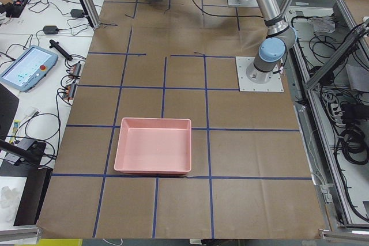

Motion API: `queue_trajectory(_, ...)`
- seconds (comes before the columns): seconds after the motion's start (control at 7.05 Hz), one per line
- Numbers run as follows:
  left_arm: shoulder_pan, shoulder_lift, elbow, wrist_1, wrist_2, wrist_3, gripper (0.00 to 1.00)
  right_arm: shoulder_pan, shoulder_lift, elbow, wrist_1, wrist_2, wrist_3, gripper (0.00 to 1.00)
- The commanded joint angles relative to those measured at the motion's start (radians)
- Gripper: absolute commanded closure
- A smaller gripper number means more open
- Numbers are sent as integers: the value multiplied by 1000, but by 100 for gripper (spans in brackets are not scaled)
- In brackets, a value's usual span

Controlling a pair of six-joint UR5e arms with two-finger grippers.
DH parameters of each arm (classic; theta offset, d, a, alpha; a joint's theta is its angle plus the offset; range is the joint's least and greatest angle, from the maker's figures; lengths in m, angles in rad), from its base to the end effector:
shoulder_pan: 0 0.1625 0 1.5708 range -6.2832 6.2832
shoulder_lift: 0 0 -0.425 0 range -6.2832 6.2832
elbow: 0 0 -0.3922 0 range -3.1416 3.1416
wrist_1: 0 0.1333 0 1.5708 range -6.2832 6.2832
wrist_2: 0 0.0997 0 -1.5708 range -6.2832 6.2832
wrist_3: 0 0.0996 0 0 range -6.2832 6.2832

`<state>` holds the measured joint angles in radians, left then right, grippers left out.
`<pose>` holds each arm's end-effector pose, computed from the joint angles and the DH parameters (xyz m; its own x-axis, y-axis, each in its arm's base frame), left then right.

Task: Sweep and dump trash in nearest bin
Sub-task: 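Bring the brush in the left gripper to the bread and potato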

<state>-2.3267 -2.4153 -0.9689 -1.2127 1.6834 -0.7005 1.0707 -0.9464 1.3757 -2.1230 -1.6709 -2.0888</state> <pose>-0.6437 -0.5048 0.2637 -0.9988 0.0480 -0.0111 0.0491 0.9859 -0.1600 -0.2352 -0.6876 0.2579 0.0160 -0.9982 0.0574 -0.9891 -0.0074 0.1469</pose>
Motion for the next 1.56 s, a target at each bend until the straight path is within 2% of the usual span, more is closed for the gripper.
queue_trajectory(0.0, -19, -41, 35, -1, 1, -25, 100, 0, 0, 8, 0, 0, 0, 100)
queue_trajectory(0.43, -22, -67, 56, 22, -1, -57, 100, 0, 0, 8, 0, 0, 0, 100)
queue_trajectory(0.71, -34, -108, 108, 53, -88, -89, 100, 0, -2, 8, 0, 0, 1, 100)
queue_trajectory(0.99, -51, -133, 151, 85, -100, -88, 100, 0, -2, 8, 0, 0, 1, 100)
queue_trajectory(1.13, -68, -165, 192, 113, -163, -89, 100, 0, -2, 8, 0, 0, 1, 100)
queue_trajectory(1.42, -83, -238, 315, 122, -207, -89, 100, 0, -5, 8, 0, 0, 1, 100)
